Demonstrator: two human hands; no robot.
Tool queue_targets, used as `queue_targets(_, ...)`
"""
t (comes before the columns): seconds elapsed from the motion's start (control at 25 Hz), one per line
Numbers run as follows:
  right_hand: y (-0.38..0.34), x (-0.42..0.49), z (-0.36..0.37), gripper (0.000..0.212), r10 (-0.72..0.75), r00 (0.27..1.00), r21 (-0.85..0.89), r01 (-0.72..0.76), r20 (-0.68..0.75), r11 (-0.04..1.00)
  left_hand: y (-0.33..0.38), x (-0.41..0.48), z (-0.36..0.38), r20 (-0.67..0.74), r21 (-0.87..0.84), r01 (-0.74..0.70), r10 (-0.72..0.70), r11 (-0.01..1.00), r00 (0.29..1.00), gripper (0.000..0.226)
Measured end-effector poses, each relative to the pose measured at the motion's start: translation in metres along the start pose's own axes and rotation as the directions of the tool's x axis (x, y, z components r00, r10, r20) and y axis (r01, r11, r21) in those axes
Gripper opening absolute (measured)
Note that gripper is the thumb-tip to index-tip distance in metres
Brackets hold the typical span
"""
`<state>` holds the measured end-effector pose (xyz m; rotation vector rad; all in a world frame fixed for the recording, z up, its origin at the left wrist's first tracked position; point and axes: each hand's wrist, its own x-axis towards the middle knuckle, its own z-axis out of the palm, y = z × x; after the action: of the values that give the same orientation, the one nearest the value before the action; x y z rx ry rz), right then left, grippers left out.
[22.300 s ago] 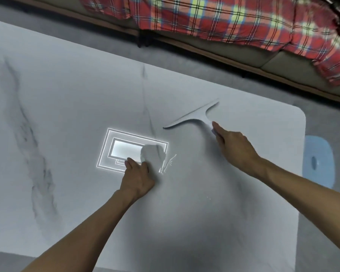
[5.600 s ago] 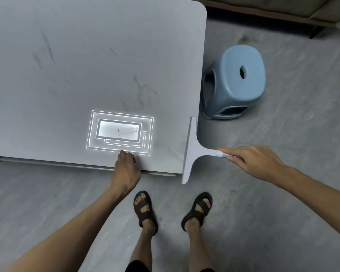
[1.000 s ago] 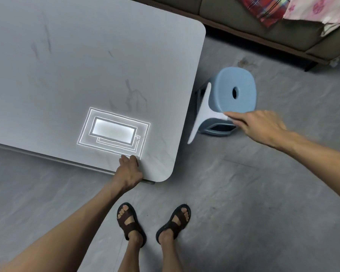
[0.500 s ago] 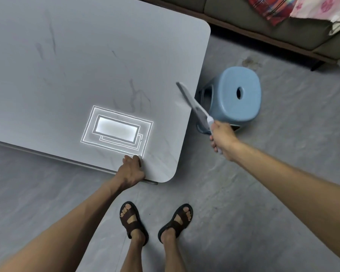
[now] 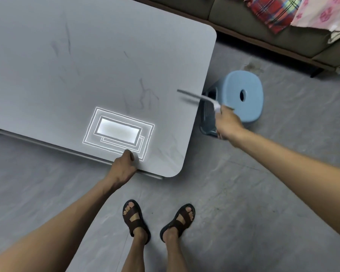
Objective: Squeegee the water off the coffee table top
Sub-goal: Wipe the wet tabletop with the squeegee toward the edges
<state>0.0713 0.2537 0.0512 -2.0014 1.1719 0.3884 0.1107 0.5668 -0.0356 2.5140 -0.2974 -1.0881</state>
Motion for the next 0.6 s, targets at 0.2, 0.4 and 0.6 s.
queue_targets(0.2,-0.071,0.022,0.066,0.044,0.143,0.990,0.123,-0.142,0.004,0.982,-0.030,0.000,-0.007,0.001,-0.045,0.036,-0.036,0.998,0.999,0.022)
queue_targets(0.4,-0.045,-0.053,0.118,0.072,-0.059,0.985,-0.149,0.083,0.161,0.985,-0.046,-0.001,-0.012,-0.008,-0.078,0.022,-0.023,0.997,1.000,0.022)
queue_targets(0.6,0.021,-0.097,0.104,0.060,-0.256,0.923,-0.321,0.345,0.288,0.882,-0.042,-0.002,-0.016,0.031,-0.060,-0.008,0.010,0.998,0.999,0.022)
